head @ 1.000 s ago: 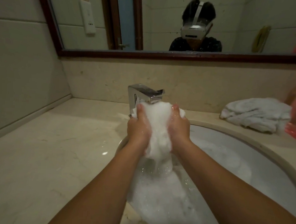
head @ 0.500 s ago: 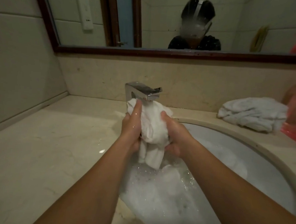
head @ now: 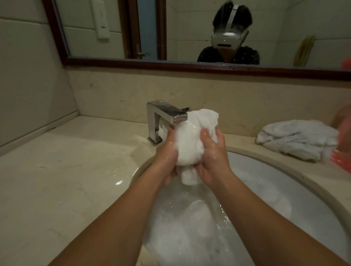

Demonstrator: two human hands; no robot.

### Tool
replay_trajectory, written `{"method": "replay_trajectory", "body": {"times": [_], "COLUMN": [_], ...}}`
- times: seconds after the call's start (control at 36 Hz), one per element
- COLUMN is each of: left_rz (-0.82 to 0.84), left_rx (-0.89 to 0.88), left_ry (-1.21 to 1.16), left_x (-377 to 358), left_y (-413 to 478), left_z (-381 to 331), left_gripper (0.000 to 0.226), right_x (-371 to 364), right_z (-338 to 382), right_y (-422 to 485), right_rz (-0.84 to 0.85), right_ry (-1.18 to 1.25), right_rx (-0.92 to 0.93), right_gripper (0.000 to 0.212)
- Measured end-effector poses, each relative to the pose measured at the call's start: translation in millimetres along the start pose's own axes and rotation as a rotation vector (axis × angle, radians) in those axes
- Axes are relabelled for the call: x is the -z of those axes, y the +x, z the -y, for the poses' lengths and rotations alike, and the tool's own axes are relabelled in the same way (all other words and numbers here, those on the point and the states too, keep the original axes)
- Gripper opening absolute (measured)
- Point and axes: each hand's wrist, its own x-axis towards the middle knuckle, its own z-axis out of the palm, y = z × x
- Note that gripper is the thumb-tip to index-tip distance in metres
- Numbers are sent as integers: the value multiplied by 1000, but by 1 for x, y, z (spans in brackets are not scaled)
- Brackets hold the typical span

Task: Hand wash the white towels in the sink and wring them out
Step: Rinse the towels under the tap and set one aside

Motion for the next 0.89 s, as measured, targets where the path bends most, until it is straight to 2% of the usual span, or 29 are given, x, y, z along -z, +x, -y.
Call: {"method": "replay_trajectory", "body": {"times": [0.11,0.22,0.39,0.47,0.53,0.61,0.69,0.75,0.78,0.89], "left_rz": [-66,-101,-61,-116,-114,-85,-9,52,86,71], "left_rx": [-118,-223,-176,-127,-67,-54,-90,-87,-86,-90], "left_ry": [62,151,231,181,124,60,68,144,193,278], "left_x": [0,-1,-4,0,3,5,7,9,8,-3], "left_y": [0,-3,-10,-8,-6,-11,-12,-4,-3,-13], "left_z": [-3,-4,-12,-15,-16,-16,-9,0,2,1], "left_gripper": [74,71,59,80,83,74,90,109,112,99], "right_x": [12,24,26,19,13,5,-1,-2,-2,-3], "right_z": [7,10,11,9,8,7,7,8,8,7], "right_y": [1,0,-6,-9,-8,-5,-1,2,3,6], "right_rz": [-27,10,101,40,0,-137,-257,-280,-287,-262], "right_ry": [-1,9,50,36,51,69,70,90,93,67], "right_rx": [-89,-187,-345,-371,-325,-195,-104,-57,-34,34], "right_gripper": [43,80,56,61,62,44,34,32,31,32]}}
